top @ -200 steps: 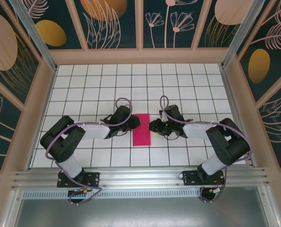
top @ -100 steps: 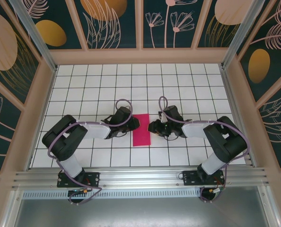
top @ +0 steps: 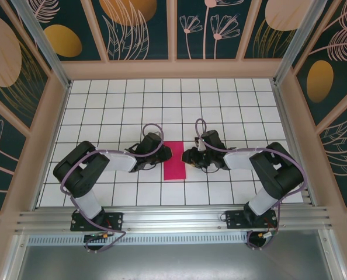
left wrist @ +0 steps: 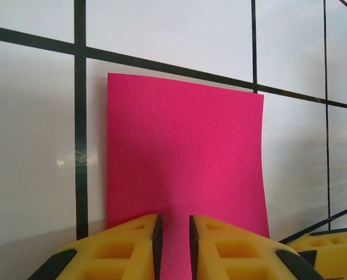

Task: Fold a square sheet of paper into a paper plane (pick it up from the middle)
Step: Third fold the triangle at the center of the table.

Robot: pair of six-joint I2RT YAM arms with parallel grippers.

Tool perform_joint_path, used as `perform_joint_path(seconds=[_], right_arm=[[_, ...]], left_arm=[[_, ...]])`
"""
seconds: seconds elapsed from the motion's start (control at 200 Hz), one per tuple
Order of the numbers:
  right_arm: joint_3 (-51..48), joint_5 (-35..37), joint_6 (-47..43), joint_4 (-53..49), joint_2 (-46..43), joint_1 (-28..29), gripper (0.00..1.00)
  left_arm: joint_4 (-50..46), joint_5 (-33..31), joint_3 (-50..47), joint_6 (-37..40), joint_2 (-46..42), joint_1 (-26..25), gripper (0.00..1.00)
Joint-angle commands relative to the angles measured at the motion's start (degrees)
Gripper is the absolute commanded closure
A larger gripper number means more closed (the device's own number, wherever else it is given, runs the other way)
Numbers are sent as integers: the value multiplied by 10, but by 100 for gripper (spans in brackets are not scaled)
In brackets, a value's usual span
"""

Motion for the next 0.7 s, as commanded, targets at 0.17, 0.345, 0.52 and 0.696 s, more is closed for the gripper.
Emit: perform_joint_path(seconds=[0.17,0.345,0.52,0.696], right_arm=[[5,-15,15,18,13,7,64],[5,-29,18,28,15,9,64],[1,-33,25,46,14,10,65],[9,-27,22,38,16,9,66]], left_arm=[[-3,2,-10,-4,5,3,78],[-2,3,-8,-4,4,3,77],[-1,6,-6,-6,4,3,77],[-5,6,-6,1,-3,3,77]])
